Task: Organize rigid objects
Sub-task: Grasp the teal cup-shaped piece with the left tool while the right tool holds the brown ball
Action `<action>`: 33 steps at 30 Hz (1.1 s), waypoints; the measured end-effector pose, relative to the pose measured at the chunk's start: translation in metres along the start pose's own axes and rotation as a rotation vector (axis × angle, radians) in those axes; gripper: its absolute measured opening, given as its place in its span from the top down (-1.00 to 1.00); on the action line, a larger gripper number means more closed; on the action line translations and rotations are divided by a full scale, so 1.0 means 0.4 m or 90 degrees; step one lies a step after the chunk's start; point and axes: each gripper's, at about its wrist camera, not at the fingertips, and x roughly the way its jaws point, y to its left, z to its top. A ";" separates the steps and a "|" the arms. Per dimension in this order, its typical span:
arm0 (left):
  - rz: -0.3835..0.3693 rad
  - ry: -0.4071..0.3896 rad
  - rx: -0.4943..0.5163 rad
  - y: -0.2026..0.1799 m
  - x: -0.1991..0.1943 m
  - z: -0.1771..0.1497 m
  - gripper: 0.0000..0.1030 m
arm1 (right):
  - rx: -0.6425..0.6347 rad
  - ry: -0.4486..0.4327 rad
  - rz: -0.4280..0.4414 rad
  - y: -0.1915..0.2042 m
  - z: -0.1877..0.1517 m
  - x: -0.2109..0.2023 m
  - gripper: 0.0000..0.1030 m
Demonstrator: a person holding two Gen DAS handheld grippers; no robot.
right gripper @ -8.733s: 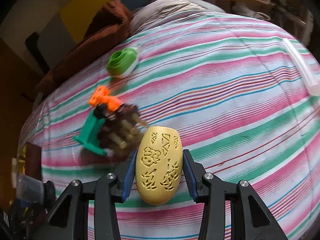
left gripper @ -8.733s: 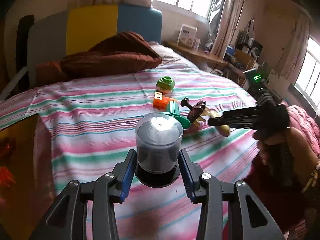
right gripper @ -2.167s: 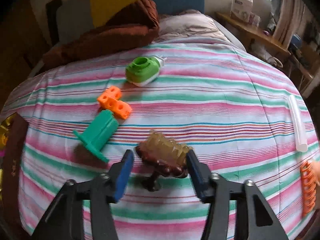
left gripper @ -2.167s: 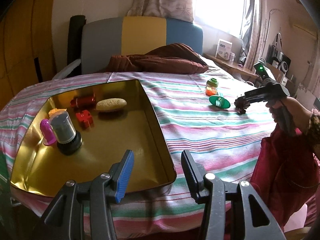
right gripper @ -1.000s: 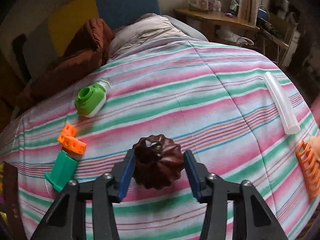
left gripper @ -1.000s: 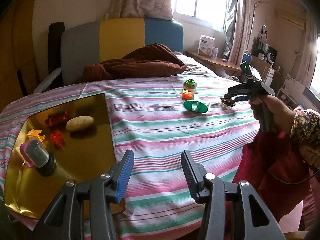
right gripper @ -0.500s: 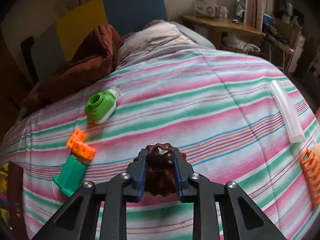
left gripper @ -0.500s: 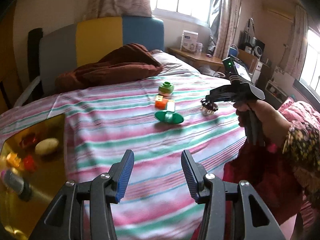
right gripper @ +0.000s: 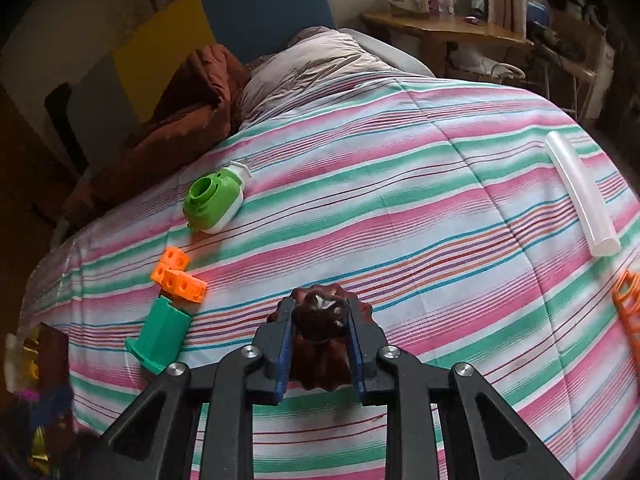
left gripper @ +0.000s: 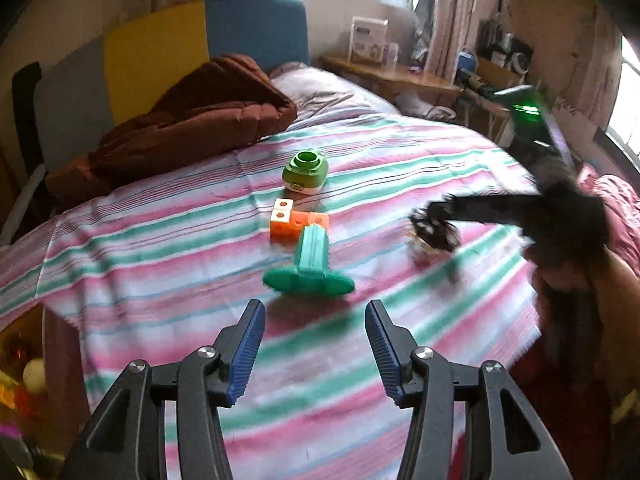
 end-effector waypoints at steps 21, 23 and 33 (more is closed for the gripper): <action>0.034 0.011 -0.028 0.048 0.127 -0.016 -0.02 | 0.007 0.001 0.009 -0.010 0.007 0.003 0.53; 0.039 0.013 -0.024 0.049 0.120 -0.038 -0.02 | 0.006 0.001 0.008 -0.010 0.005 0.002 0.53; 0.065 -0.003 0.016 0.029 0.104 -0.053 -0.02 | 0.004 0.001 0.008 -0.011 0.003 0.001 0.53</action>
